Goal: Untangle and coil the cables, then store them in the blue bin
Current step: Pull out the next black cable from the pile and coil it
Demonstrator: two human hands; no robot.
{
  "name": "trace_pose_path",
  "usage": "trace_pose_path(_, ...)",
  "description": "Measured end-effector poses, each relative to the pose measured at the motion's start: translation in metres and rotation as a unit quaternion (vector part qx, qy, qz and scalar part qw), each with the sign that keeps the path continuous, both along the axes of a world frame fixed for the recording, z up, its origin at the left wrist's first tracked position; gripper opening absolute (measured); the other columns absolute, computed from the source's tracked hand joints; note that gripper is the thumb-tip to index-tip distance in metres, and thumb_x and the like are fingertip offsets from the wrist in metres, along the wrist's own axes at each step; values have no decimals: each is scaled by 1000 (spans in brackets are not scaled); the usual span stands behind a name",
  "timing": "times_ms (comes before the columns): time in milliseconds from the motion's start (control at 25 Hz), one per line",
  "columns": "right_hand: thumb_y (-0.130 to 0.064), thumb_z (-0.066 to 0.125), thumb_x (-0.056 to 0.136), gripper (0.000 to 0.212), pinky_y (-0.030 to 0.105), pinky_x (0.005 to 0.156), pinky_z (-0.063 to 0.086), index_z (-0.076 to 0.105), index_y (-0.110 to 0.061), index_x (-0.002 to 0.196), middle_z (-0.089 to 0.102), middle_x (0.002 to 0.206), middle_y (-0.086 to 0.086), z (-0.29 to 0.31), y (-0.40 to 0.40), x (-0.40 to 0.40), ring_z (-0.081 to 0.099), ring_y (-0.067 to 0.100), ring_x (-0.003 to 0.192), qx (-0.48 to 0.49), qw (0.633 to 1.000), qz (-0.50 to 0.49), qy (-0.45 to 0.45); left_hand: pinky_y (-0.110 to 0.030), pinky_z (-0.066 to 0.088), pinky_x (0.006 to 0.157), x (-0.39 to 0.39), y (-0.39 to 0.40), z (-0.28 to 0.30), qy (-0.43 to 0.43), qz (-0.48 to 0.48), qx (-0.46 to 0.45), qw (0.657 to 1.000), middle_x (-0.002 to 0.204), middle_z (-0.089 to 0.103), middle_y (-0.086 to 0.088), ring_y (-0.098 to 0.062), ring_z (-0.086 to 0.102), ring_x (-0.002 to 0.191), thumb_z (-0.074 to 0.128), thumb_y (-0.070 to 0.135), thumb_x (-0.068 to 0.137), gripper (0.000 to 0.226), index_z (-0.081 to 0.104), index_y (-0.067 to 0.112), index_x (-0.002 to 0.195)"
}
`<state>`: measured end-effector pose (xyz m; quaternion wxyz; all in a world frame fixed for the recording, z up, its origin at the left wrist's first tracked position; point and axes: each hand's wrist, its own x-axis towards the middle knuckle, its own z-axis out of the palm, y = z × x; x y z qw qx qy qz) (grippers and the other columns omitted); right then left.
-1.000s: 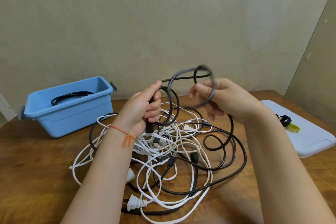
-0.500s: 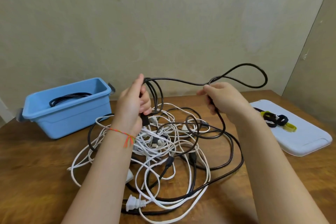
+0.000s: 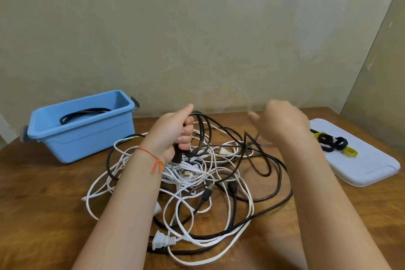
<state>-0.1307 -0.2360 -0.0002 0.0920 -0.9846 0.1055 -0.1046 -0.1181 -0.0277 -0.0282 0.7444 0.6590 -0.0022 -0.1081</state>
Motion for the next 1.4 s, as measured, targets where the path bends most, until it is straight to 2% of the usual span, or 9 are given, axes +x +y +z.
trace_pose_path(80, -55, 43, 100, 51, 32, 59, 43, 59, -10, 80, 59, 74, 3, 6, 9, -6, 56, 22, 69, 111, 984, 112, -84, -18, 21, 34, -1, -1, 0, 24, -44, -54, 997, 44, 23, 9, -4, 21, 32, 55, 41, 97, 43, 35, 22, 64)
trace_pose_path(240, -54, 62, 89, 38, 27, 78, 52, 60, -25, 115, 67, 102, -8, 1, 28, -8, 63, 8, 90, 280, 912, 298, 17, -15, 18, 33, -4, -1, 3, 41, -95, -191, 976, 41, 22, 10, -2, 22, 29, 58, 29, 88, 38, 36, 21, 58)
trace_pose_path(480, -32, 71, 89, 18, 21, 57, 39, 65, -15, 92, 60, 67, -11, -10, 5, 10, 50, 1, 54, 307, 916, 258, -12, -17, 19, 32, 9, 16, 0, 40, 11, -375, 926, 40, 22, 9, -5, 21, 29, 49, 27, 99, 45, 33, 22, 57)
trace_pose_path(680, -21, 72, 87, 8, 24, 59, 41, 64, -20, 86, 62, 76, -5, -12, -27, 16, 54, 12, 67, 237, 949, 206, -12, -19, 22, 34, 14, 35, -3, -3, 183, -532, 826, 43, 23, 9, -7, 19, 33, 50, 19, 100, 50, 32, 20, 53)
trace_pose_path(800, -26, 74, 86, 11, 26, 57, 40, 66, -19, 84, 62, 76, -3, -13, -42, 17, 56, 13, 69, 246, 954, 151, -83, -20, 22, 37, 13, 46, 1, -50, 230, -507, 829, 44, 22, 9, -7, 19, 34, 48, 22, 101, 52, 33, 20, 51)
trace_pose_path(960, -33, 66, 93, 22, 35, 65, 51, 68, -13, 84, 64, 78, 5, -13, -29, 21, 60, 25, 76, 179, 963, 118, -167, -21, 21, 39, 11, 34, 4, -78, 162, -394, 901, 46, 24, 9, -7, 20, 36, 42, 40, 103, 46, 35, 22, 62)
trace_pose_path(1120, -25, 57, 96, 23, 32, 60, 42, 64, -6, 83, 56, 71, 8, -18, -6, 24, 55, 32, 72, 21, 993, 78, -90, -21, 21, 37, 4, 19, 9, -95, 58, -321, 941, 45, 22, 8, -6, 19, 34, 32, 48, 104, 49, 36, 21, 64)
trace_pose_path(1200, -25, 64, 89, 22, 29, 55, 38, 62, -7, 77, 53, 66, 5, -20, 2, 22, 54, 30, 68, 17, 994, 101, -27, -21, 22, 37, 2, 16, 9, -110, 42, -288, 950, 45, 23, 8, -6, 19, 34, 30, 45, 106, 49, 37, 21, 64)
trace_pose_path(1400, -10, 64, 84, 7, 34, 66, 53, 70, -12, 86, 67, 87, 5, -17, 17, 8, 63, 25, 81, 5, 978, 206, 31, -23, 29, 50, -1, 5, 7, -177, 27, -211, 961, 55, 34, 4, -10, 29, 44, 32, 44, 106, 41, 41, 18, 75)
